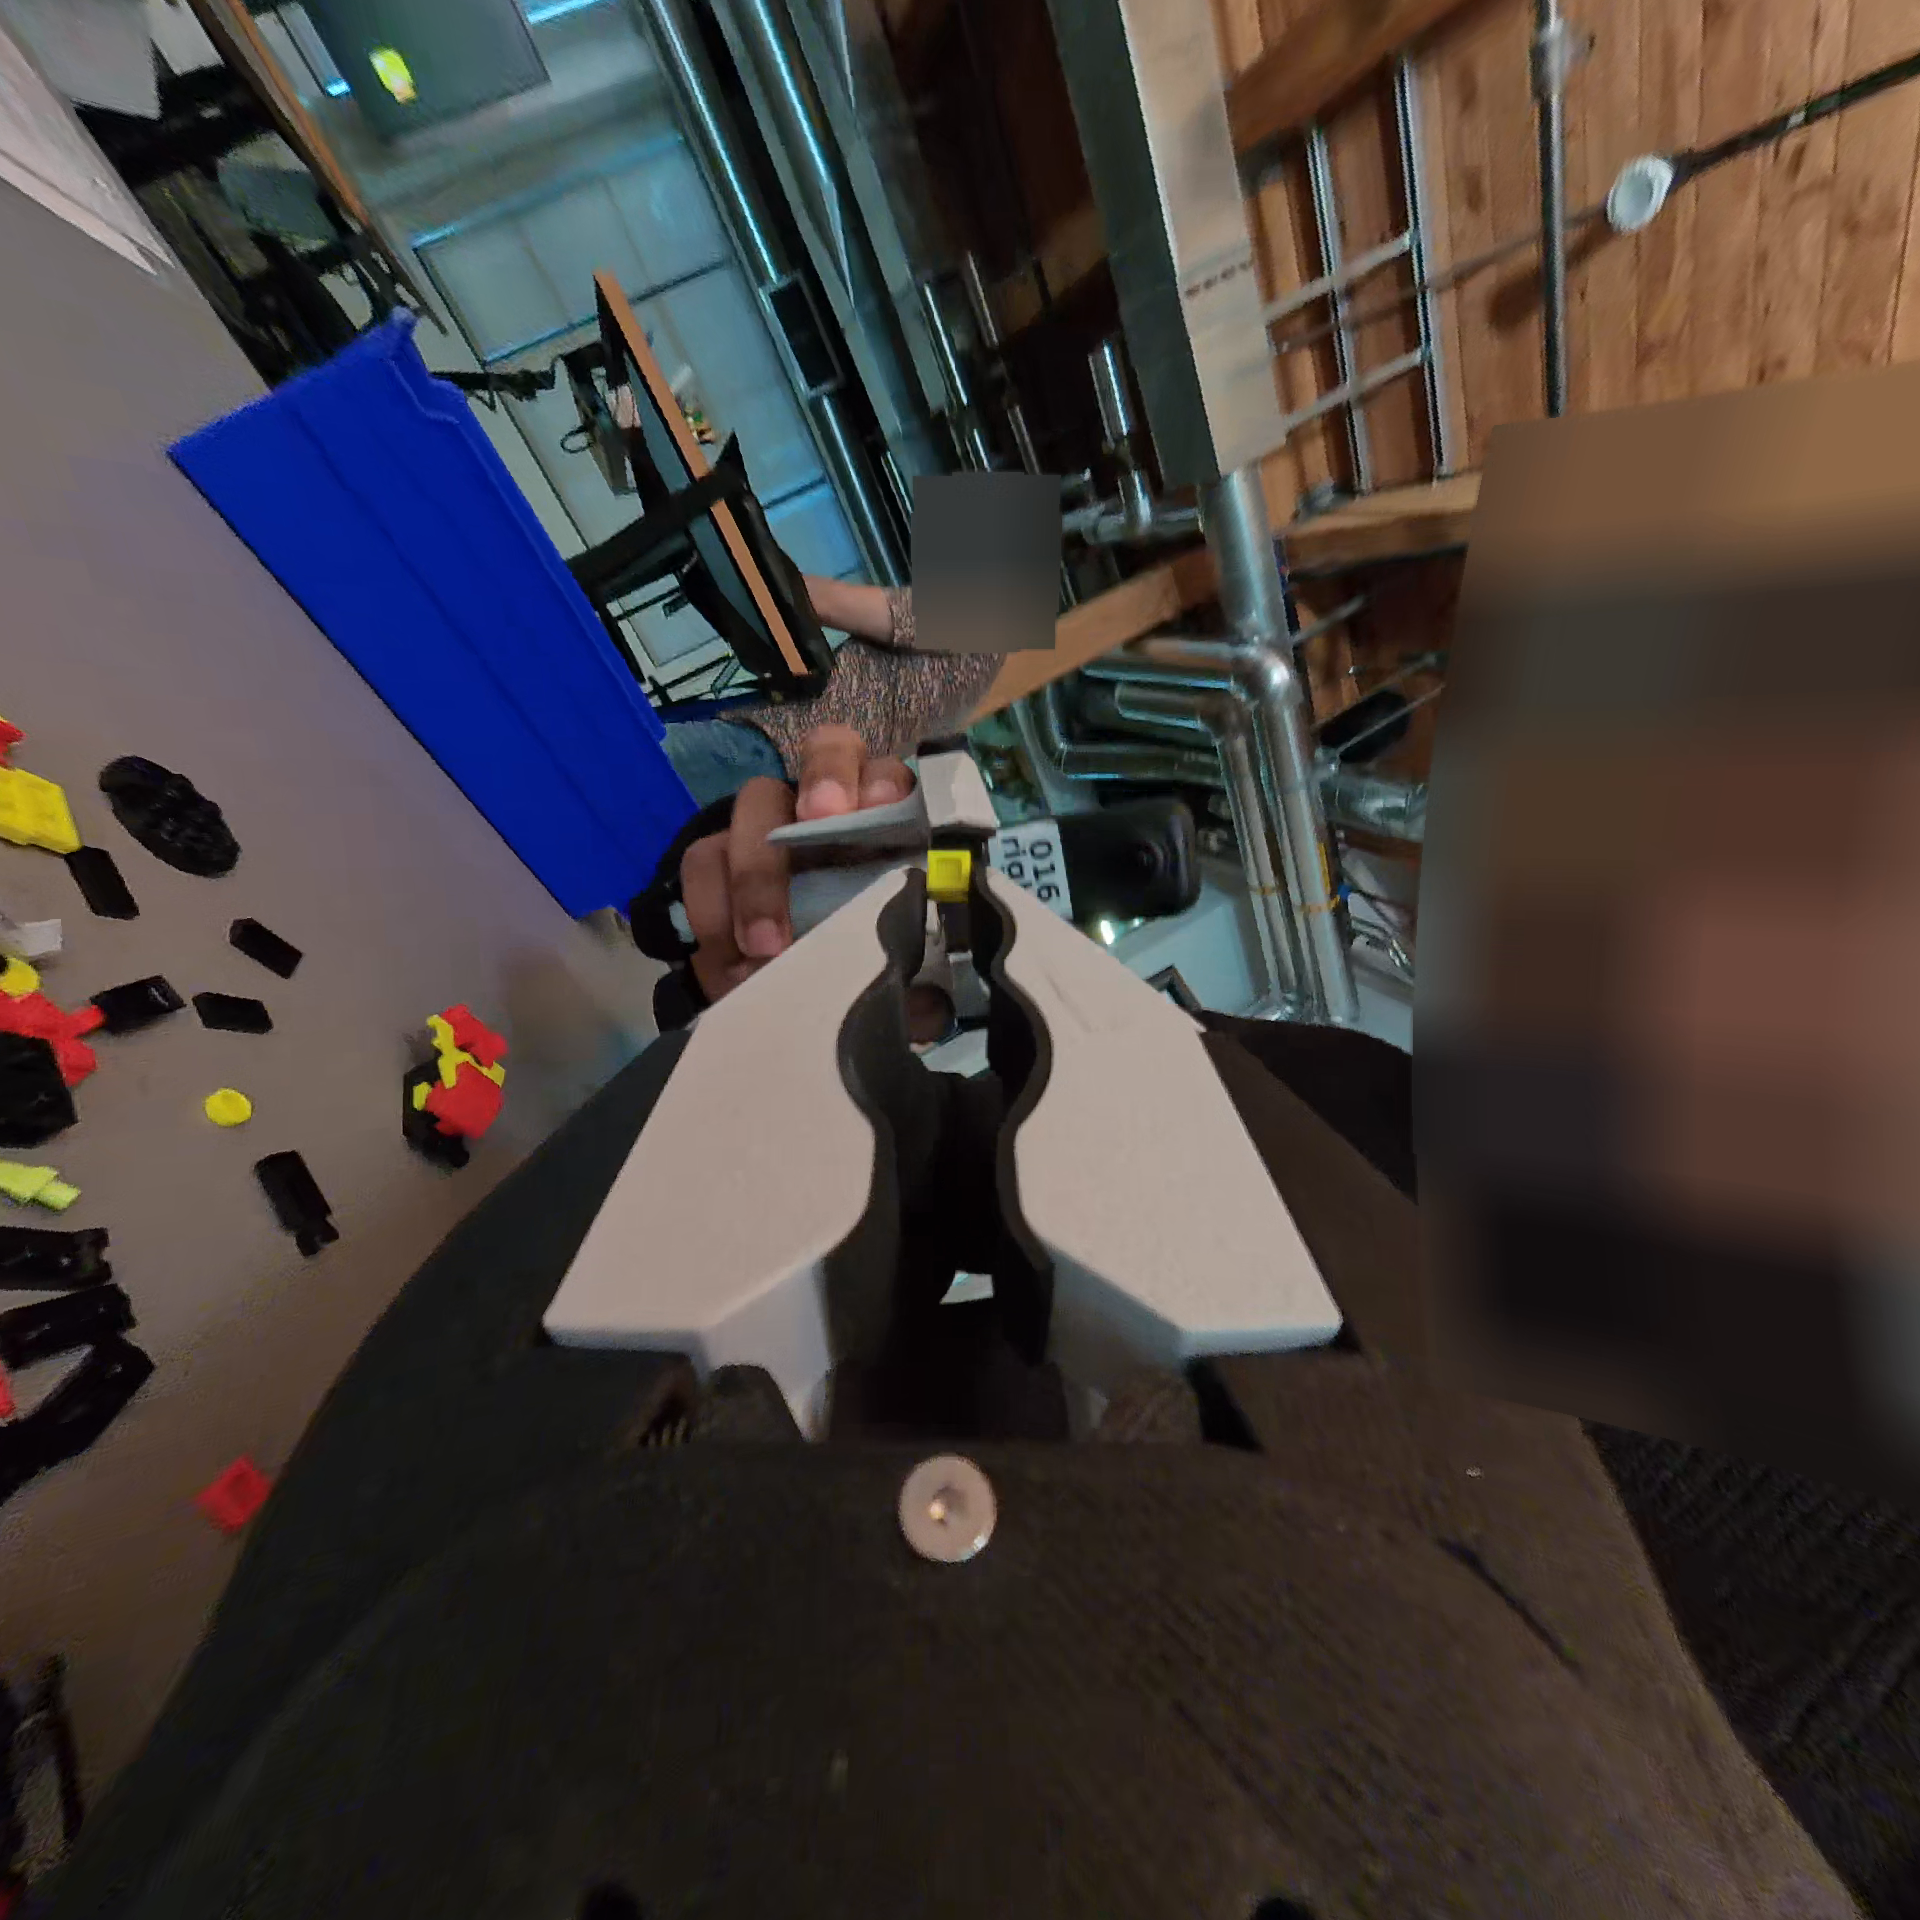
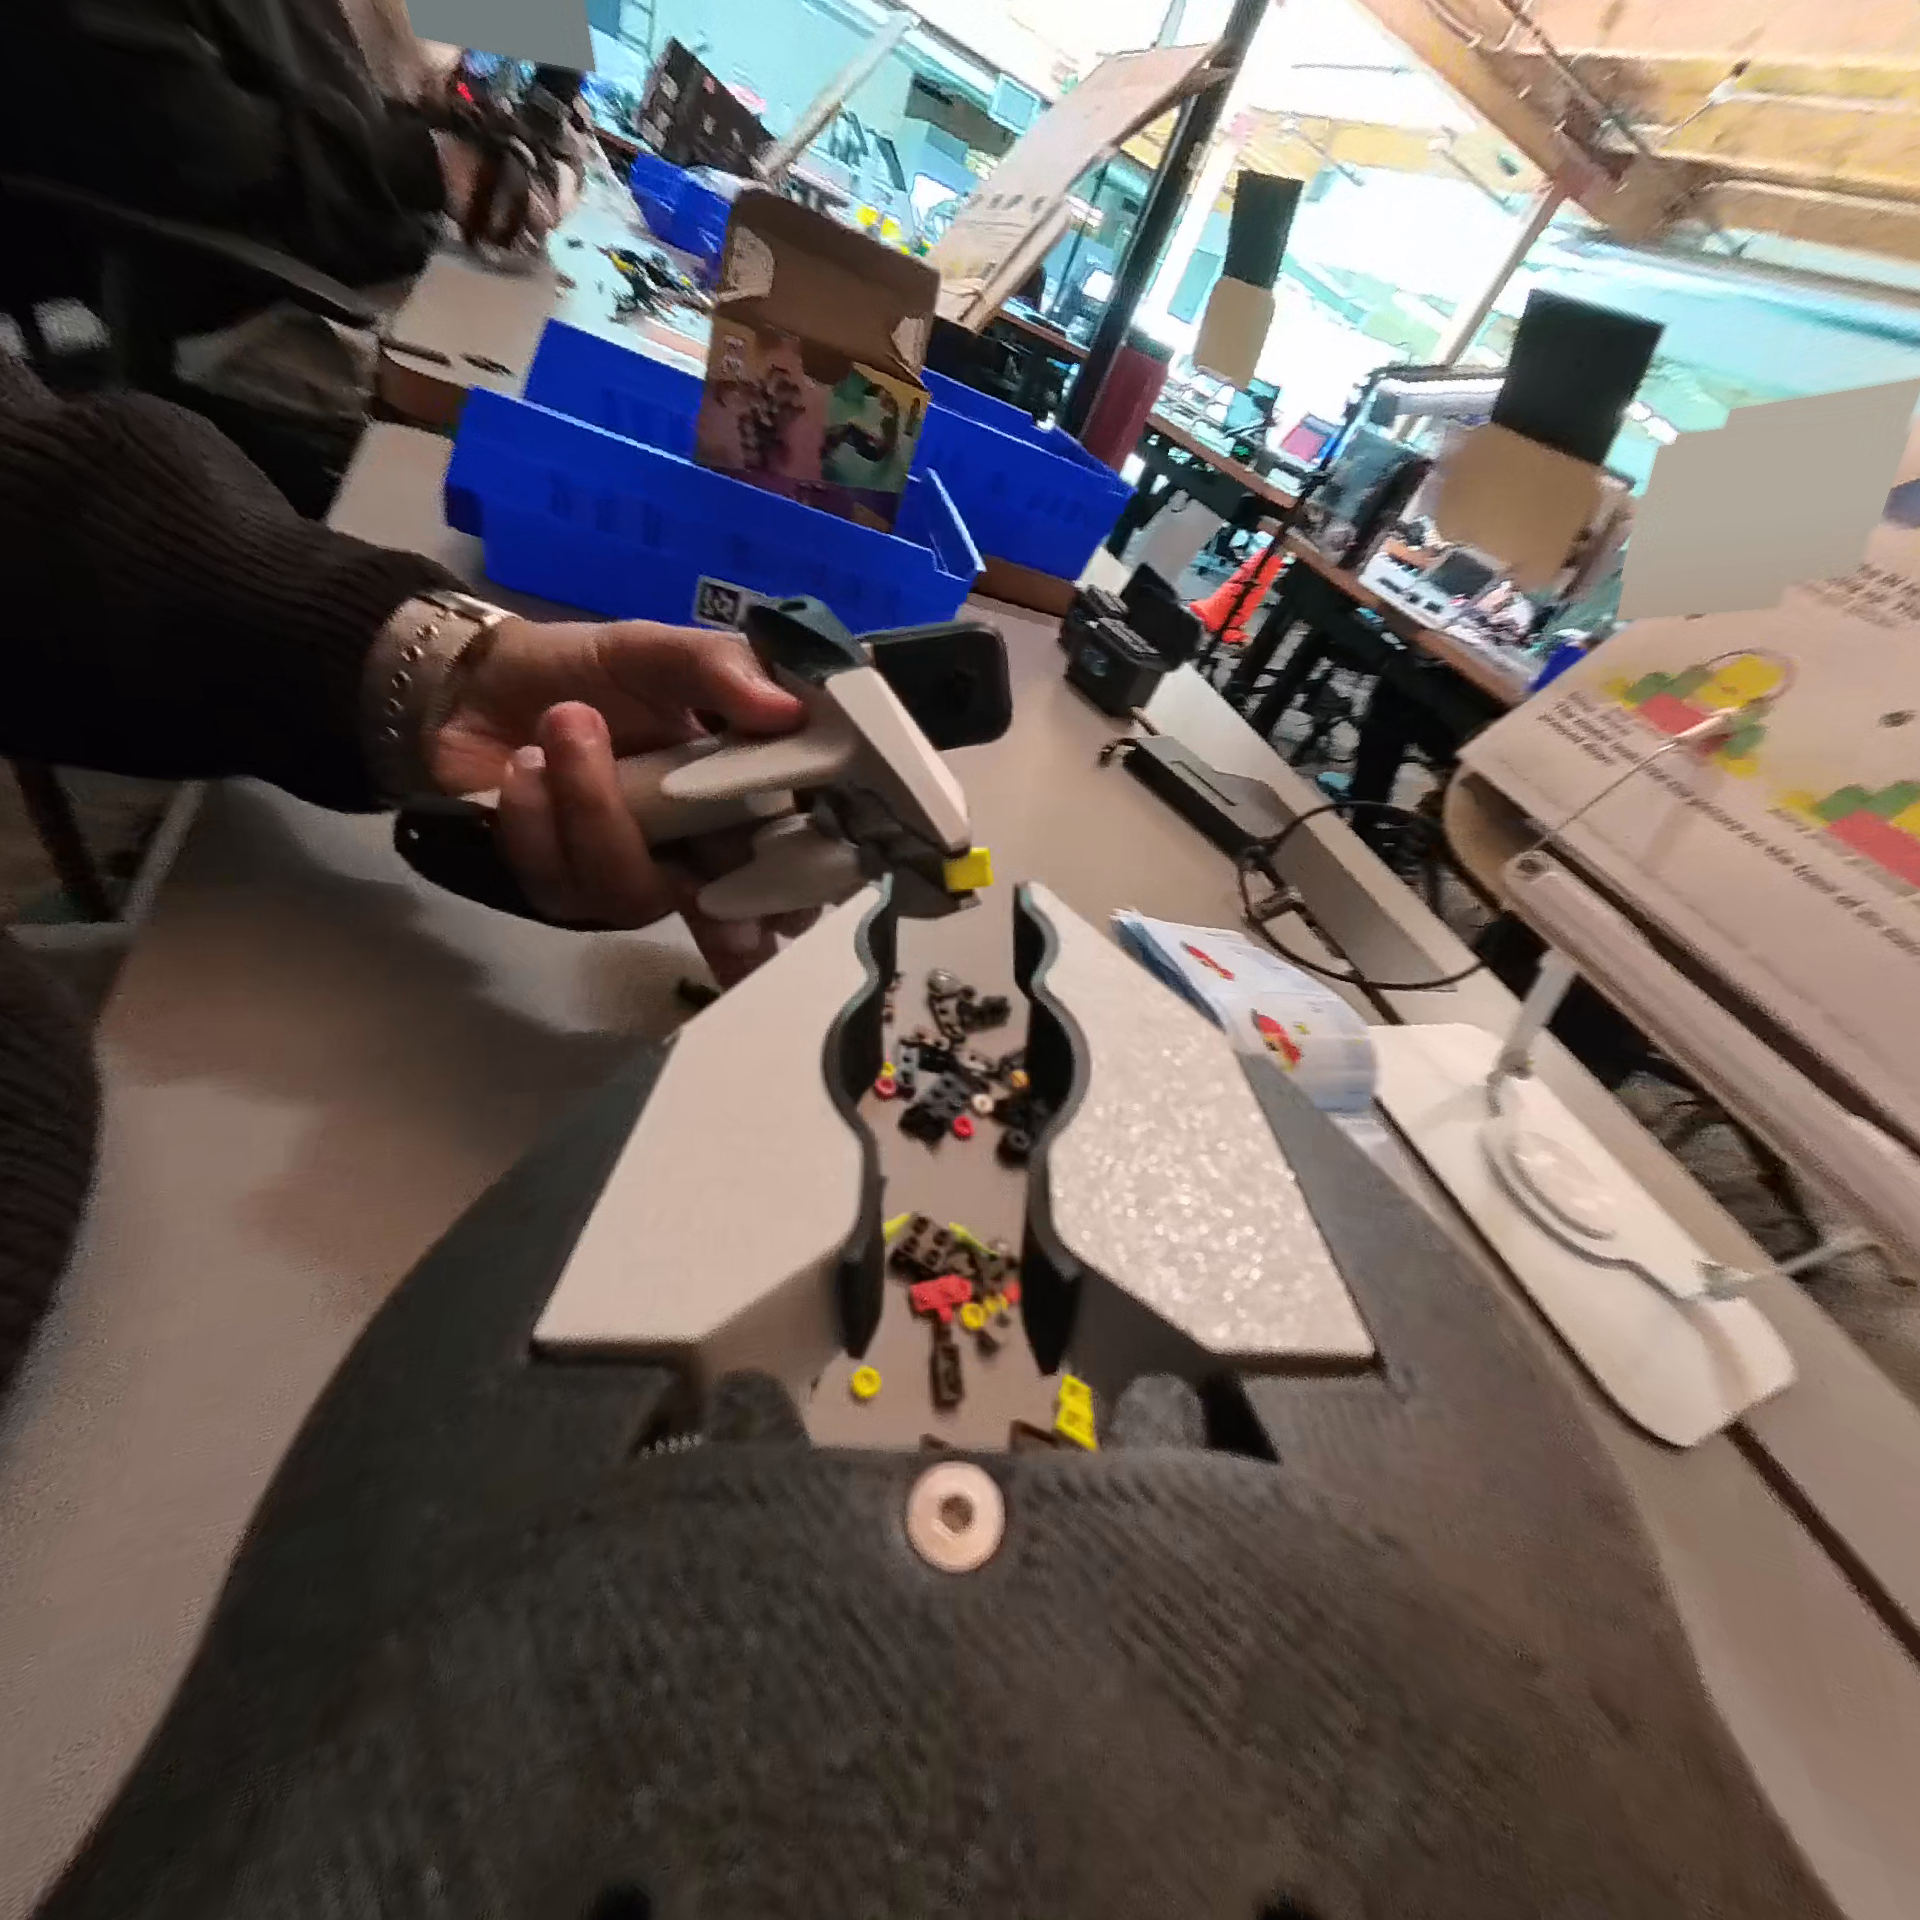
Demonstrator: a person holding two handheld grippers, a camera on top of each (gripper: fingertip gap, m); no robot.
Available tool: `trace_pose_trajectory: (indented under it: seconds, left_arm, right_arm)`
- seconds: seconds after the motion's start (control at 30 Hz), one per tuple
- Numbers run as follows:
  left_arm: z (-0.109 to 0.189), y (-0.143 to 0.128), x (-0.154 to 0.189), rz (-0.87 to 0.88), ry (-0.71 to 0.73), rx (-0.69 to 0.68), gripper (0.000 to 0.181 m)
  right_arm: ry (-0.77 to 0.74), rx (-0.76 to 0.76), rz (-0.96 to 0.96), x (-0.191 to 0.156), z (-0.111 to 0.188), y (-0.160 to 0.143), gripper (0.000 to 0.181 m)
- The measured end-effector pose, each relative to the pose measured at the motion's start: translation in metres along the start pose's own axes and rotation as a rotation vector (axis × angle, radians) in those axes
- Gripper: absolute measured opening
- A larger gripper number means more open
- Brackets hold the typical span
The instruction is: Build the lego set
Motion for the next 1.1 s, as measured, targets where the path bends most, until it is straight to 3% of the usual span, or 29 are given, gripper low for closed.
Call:
trace_pose_trajectory:
  seconds: [0.97,1.1]
  left_arm:
    - [-0.0064,-0.0062,-0.0012,0.016,-0.011,-0.029,0.007]
    - [-0.0042,-0.0044,-0.0022,0.015,-0.002,-0.014,0.017]
  right_arm:
    - [-0.057,-0.079,0.115,-0.007,-0.0056,0.0031,0.006]
    - [-0.028,-0.06,0.06,-0.0058,-0.0042,0.0054,0.0]
Point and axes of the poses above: each gripper's, where its closed fingertips meet, z back along the fingers, y out of its top, x = y × z across the jaws, the point moved 8 cm from there along z, back along the fingers, and after that the axes turned 7 degrees about -z, right-handed, at the moved point
